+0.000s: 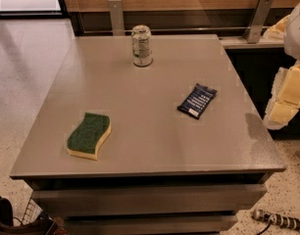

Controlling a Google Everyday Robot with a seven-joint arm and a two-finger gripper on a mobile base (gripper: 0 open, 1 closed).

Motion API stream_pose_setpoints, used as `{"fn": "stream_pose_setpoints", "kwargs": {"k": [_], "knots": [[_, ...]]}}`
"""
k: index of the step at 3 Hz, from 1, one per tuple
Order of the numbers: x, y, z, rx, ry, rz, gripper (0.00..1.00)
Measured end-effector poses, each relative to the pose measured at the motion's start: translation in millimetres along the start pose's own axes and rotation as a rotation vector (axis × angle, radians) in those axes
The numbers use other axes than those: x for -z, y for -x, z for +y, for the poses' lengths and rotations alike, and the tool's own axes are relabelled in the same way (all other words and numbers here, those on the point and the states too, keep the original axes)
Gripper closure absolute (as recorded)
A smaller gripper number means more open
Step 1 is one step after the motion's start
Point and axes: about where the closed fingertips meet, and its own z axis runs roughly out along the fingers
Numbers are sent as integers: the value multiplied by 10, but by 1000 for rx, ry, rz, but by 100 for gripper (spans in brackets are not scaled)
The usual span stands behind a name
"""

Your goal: Pick sponge

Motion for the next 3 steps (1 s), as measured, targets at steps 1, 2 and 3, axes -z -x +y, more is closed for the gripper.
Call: {"fn": "stream_pose_setpoints", "kwargs": {"k": [1,2,3], "knots": [[-2,11,2,0,-1,-5,0],[-50,220,36,-9,-19,-99,0],[-83,557,202,-10,-37,-245,0]]}}
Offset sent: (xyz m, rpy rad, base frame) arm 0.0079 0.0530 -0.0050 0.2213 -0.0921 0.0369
